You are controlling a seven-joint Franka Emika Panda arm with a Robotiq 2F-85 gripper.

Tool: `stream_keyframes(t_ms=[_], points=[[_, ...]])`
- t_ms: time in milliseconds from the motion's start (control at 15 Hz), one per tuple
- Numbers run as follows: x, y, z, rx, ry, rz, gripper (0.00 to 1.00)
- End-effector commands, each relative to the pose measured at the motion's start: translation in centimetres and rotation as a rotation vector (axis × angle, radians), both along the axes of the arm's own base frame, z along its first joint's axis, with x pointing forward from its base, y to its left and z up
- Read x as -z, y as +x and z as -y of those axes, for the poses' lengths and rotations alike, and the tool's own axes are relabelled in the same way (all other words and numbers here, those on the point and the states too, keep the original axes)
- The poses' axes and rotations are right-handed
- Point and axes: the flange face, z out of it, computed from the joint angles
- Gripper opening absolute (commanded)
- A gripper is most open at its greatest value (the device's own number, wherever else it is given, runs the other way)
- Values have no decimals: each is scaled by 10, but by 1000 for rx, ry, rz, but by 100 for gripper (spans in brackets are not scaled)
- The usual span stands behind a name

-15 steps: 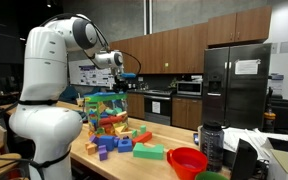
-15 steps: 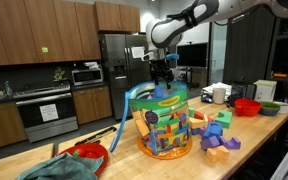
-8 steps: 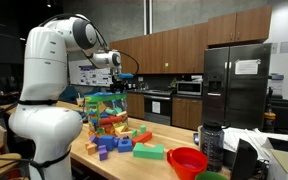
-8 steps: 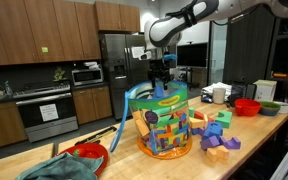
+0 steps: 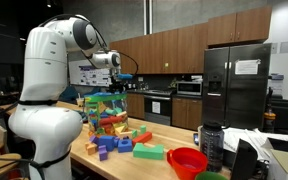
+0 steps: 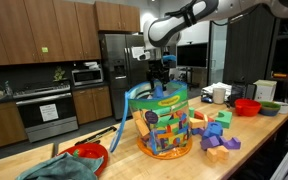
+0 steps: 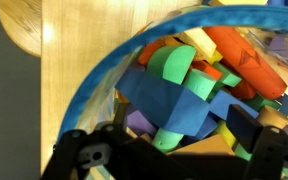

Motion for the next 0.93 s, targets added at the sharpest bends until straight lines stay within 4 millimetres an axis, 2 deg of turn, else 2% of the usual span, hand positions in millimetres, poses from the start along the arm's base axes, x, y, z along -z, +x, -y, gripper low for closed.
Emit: stream_keyframes(t_ms=[0,333,400,533,867], points=[[6,-1,6,18,-24,19,100],[22,-5,5,24,-28,0,100],[23,-5,5,25,-28,-1,75],[26,-5,5,25,-29,-4,69],[27,-3,7,30,-34,-9,30]])
